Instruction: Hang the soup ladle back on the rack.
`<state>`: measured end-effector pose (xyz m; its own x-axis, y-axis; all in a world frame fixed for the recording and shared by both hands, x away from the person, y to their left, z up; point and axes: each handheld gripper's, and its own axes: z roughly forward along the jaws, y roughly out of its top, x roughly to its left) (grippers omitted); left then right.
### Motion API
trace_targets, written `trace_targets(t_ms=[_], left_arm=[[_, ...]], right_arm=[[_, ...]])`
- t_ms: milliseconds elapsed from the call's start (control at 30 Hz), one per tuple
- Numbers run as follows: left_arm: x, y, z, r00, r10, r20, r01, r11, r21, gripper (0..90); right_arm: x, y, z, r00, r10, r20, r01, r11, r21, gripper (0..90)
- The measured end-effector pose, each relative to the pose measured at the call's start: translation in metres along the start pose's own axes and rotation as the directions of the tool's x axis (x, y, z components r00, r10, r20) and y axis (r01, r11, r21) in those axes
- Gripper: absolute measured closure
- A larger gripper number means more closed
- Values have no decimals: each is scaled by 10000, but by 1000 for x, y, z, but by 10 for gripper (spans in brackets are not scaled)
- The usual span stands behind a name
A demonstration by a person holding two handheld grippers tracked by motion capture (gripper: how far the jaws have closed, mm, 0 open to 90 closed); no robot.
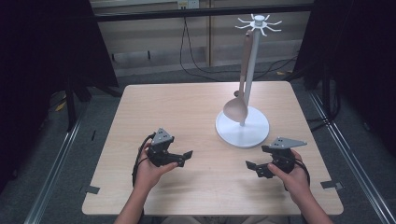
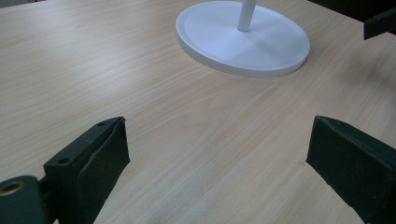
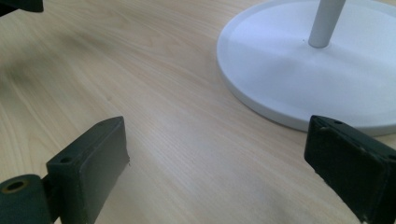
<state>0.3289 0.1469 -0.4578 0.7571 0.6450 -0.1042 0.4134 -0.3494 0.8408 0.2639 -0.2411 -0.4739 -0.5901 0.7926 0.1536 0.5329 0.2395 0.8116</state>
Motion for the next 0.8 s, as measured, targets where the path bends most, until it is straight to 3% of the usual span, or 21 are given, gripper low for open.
trace_targets(t_ms=[400,800], left_arm=[[2,-3,1,9999,-115,27,115,9999,53,53],[2,-5,3,9997,-161,168,159,9998,132,53]], right_arm=[[-6,-18,-4,9999,67,91,-69,9997,232,59],[-4,-17,-7,9992,-31,405,28,10000,74,57]])
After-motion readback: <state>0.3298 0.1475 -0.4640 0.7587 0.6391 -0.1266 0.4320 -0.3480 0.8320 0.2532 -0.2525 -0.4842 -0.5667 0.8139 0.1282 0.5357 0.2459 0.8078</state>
